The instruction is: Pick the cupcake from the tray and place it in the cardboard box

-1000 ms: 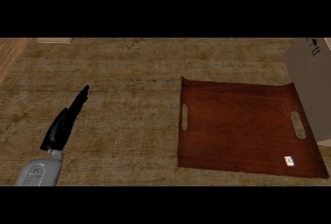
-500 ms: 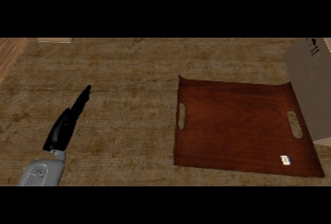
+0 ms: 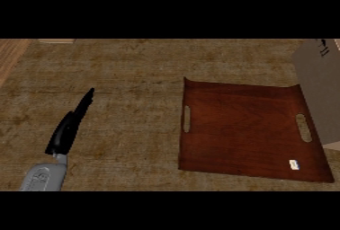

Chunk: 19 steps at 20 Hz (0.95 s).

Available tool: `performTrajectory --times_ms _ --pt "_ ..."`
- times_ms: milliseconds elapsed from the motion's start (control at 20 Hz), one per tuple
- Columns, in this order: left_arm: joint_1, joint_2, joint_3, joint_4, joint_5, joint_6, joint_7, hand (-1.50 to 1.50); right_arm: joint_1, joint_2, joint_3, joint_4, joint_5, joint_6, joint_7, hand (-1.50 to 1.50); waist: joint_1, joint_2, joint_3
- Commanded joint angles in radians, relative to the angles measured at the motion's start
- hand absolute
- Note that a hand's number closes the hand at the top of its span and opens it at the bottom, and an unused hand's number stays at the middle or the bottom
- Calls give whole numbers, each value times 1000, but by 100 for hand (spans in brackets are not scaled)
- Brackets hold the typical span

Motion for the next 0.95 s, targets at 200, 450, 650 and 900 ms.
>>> performTrajectory --times_ms 200,450,650,900 --pt "-15 -5 2 3 -13 16 -7 0 85 -134 -102 184 -96 0 -182 -150 4 6 3" --pt "-21 14 15 1 6 -15 14 0 158 -203 -144 239 -136 28 -236 -150 1 5 4" --pt "3 -33 -15 -1 -20 25 3 0 220 -201 -136 266 -131 46 -303 -150 2 7 6" --pt "-9 11 2 -45 7 -31 49 0 248 -223 -124 289 -130 65 -331 -150 12 3 6"
